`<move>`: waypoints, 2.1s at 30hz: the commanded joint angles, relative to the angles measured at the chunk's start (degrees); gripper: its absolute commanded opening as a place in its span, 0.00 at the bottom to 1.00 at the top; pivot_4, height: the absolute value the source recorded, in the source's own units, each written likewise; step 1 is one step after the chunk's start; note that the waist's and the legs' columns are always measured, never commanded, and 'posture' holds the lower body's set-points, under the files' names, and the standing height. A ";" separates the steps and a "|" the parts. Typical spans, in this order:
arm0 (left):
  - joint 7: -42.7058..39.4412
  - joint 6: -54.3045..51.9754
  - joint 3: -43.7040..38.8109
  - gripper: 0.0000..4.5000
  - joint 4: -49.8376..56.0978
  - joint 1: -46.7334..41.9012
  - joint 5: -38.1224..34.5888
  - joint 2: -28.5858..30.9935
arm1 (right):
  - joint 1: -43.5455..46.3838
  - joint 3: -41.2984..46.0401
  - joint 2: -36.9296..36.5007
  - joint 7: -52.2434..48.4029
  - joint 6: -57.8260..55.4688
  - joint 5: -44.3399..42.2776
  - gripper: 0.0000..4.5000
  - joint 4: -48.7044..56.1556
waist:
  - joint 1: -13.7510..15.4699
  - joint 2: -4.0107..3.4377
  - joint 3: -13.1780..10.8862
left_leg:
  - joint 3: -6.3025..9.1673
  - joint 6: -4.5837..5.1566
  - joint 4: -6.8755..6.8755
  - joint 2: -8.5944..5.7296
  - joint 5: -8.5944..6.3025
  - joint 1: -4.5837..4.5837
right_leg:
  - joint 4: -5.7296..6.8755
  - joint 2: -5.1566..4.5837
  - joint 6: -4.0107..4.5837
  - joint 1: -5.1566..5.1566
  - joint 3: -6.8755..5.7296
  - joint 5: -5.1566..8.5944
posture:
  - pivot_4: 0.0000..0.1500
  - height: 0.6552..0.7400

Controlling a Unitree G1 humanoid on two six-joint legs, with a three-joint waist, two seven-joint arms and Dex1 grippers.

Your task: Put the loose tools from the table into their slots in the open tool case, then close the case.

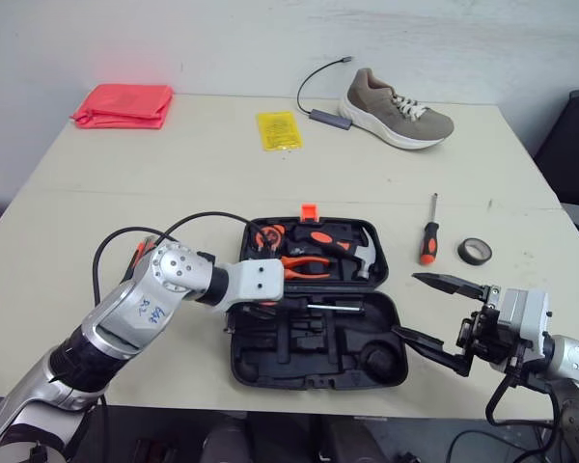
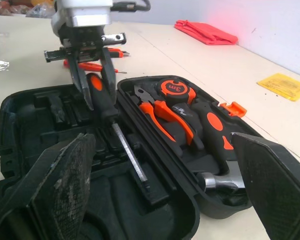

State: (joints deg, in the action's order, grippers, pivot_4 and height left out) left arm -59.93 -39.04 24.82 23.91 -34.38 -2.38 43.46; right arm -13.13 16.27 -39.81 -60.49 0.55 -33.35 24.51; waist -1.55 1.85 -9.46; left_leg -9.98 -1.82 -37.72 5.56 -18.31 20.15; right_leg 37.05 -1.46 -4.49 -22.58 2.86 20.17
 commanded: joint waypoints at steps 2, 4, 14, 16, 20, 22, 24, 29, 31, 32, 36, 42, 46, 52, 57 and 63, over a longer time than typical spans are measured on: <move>0.36 0.22 0.72 0.18 -0.04 -1.43 1.81 0.12 | -0.94 1.34 0.77 -0.51 2.12 -0.25 1.00 0.42 | -0.03 0.00 0.00 | 0.00 0.00 0.00 0.01 0.00 0.00 | 0.00 0.00 0.00 0.00 0.00 0.00 | 1.00 1.00; 0.49 0.16 1.42 0.18 -0.31 -1.37 2.45 0.10 | -1.14 1.32 0.89 -0.62 2.53 -0.17 1.00 0.25 | -0.08 -0.01 0.00 | 0.00 -0.01 0.00 0.02 0.00 -0.01 | 0.01 0.00 0.00 0.00 0.01 0.00 | 1.00 1.00; 2.02 -0.04 3.62 0.18 -2.17 -0.30 5.61 0.09 | -2.37 1.78 1.62 -1.56 4.89 0.00 1.00 -1.16 | 0.01 -0.02 0.01 | 0.00 0.00 -0.07 0.01 -0.01 -0.02 | 0.05 0.00 0.00 0.03 0.02 0.00 | 1.00 1.00; 3.29 -0.12 3.44 0.18 -2.89 -0.47 6.16 -0.73 | -2.55 1.78 1.64 -1.65 5.18 -0.03 1.00 -1.31 | 0.02 -0.03 0.02 | 0.01 0.00 -0.10 0.01 -0.01 -0.04 | 0.08 -0.01 0.00 0.04 0.02 0.00 | 1.00 1.00; 3.48 0.53 4.00 0.18 -3.41 -0.30 6.95 -1.01 | -2.72 1.72 1.54 -1.87 5.65 -0.22 1.00 -1.68 | 0.03 -0.02 0.02 | 0.02 0.02 -0.20 0.00 -0.01 -0.04 | 0.18 -0.01 0.00 0.05 0.02 0.00 | 1.00 1.00; 3.60 1.51 4.27 0.18 -3.62 -0.06 7.47 -1.03 | -2.77 1.68 1.51 -2.02 5.80 -0.23 1.00 -1.82 | 0.04 -0.03 0.02 | 0.02 0.02 -0.22 0.00 -0.01 -0.04 | 0.21 -0.02 0.00 0.05 0.02 0.00 | 1.00 1.00; 3.68 2.69 4.33 0.18 -3.76 0.16 7.69 -1.16 | -2.79 1.67 1.50 -2.10 5.84 -0.25 1.00 -1.84 | 0.07 -0.02 0.02 | 0.02 0.02 -0.23 0.00 -0.01 -0.04 | 0.23 -0.03 0.00 0.05 0.02 0.00 | 1.00 1.00; 4.64 6.79 2.73 0.42 -3.72 0.83 7.55 -2.52 | -2.65 1.42 1.58 -2.32 5.84 -0.15 1.00 -1.95 | 0.13 -0.03 0.02 | 0.03 0.03 -0.26 -0.01 -0.02 -0.04 | 0.26 -0.04 0.00 0.05 0.03 0.00 | 1.00 1.00; 4.84 9.23 1.22 0.57 -3.27 1.18 6.74 -3.16 | -2.67 1.30 1.64 -2.38 5.79 -0.15 1.00 -1.89 | 0.14 -0.03 0.02 | 0.03 0.04 -0.26 -0.01 -0.02 -0.04 | 0.27 -0.05 0.00 0.05 0.03 0.00 | 1.00 1.00; 4.74 10.16 0.14 0.66 -2.85 1.45 5.97 -3.32 | -2.68 1.27 1.66 -2.43 5.75 -0.19 1.00 -1.89 | 0.13 -0.03 0.02 | 0.03 0.04 -0.26 -0.01 -0.02 -0.03 | 0.28 -0.06 0.00 0.05 0.03 0.00 | 1.00 1.00; 2.53 12.72 -4.06 0.66 -1.00 3.05 2.05 -2.32 | -2.89 1.04 1.64 -2.80 5.35 -0.45 1.00 -1.77 | 0.03 -0.03 0.02 | 0.02 0.04 -0.27 0.04 -0.02 -0.03 | 0.28 -0.07 0.00 0.04 0.04 0.00 | 1.00 1.00; 2.22 20.66 -11.16 0.66 -3.65 6.46 -5.48 -5.54 | -2.93 0.79 1.61 -2.82 4.65 -0.90 1.00 -1.39 | -0.01 -0.05 0.03 | 0.01 0.02 -0.26 0.06 -0.03 -0.04 | 0.29 -0.07 0.02 0.04 0.04 0.01 | 1.00 1.00; 2.42 21.41 -15.08 0.38 -7.09 10.52 -12.81 -11.15 | -2.91 0.54 1.92 -2.54 4.35 -1.26 1.00 -1.25 | -0.01 -0.06 0.03 | 0.01 0.02 -0.27 0.06 -0.03 -0.04 | 0.31 -0.06 0.01 0.04 0.04 0.01 | 1.00 1.00; 4.67 23.16 -11.20 0.02 -13.53 11.55 -10.40 -16.76 | -3.01 0.44 2.74 -2.18 4.18 -1.21 1.00 -1.41 | 0.07 -0.06 0.04 | 0.02 0.03 -0.31 0.01 -0.03 -0.04 | 0.31 -0.01 0.01 0.04 0.03 0.01 | 1.00 1.00; 6.47 22.68 -9.42 0.02 -17.49 9.74 -7.49 -17.99 | -3.79 0.71 3.27 -2.10 4.88 -0.53 1.00 -2.00 | 0.00 -0.06 0.04 | 0.03 0.04 -0.30 0.01 -0.04 -0.04 | 0.31 0.01 0.00 0.04 0.04 0.00 | 1.00 1.00; 6.06 22.93 -9.96 0.02 -18.65 9.51 -7.20 -17.18 | -4.71 1.05 3.79 -1.97 5.34 -0.10 1.00 -2.08 | -0.06 -0.08 0.04 | 0.02 0.02 -0.29 0.05 -0.04 -0.05 | 0.32 0.00 0.01 0.04 0.05 0.01 | 1.00 1.00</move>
State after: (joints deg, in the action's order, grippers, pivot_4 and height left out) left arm -53.44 -16.74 15.60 4.18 -24.49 -9.12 25.86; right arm -17.30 16.15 -36.36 -62.80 4.93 -33.08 22.04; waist -1.61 1.77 -9.41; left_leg -9.96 -1.80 -38.01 5.61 -18.35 20.09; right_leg 37.37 -1.46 -4.49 -22.54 2.90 20.18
